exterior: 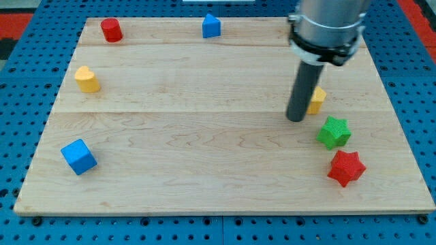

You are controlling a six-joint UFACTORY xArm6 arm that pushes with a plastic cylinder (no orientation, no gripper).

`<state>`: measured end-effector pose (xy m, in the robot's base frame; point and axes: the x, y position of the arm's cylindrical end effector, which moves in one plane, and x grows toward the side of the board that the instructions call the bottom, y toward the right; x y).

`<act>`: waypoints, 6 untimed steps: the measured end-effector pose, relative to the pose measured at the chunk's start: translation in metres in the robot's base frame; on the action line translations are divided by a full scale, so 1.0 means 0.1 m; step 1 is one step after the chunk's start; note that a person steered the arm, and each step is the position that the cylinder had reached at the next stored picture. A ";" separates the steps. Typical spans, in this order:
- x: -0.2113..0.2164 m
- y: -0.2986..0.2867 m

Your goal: Place the arm towards the left side of the blue triangle

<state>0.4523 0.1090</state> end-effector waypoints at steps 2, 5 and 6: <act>-0.15 0.42; -0.91 -0.66; -1.28 -1.22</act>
